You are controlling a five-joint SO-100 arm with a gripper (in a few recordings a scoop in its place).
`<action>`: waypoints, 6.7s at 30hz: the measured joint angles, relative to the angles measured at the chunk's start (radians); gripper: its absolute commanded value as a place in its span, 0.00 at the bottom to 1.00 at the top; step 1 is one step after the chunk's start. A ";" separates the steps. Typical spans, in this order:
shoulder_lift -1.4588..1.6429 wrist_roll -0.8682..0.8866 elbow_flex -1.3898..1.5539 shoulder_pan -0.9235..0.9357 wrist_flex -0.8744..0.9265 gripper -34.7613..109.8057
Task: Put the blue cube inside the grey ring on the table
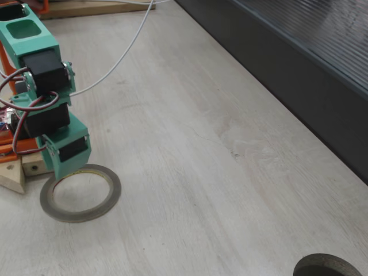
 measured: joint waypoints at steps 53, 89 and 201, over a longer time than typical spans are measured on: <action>0.268 0.000 0.351 0.002 -0.364 0.25; 0.268 0.006 0.351 0.002 -0.360 0.25; 0.268 0.006 -0.052 0.000 0.213 0.25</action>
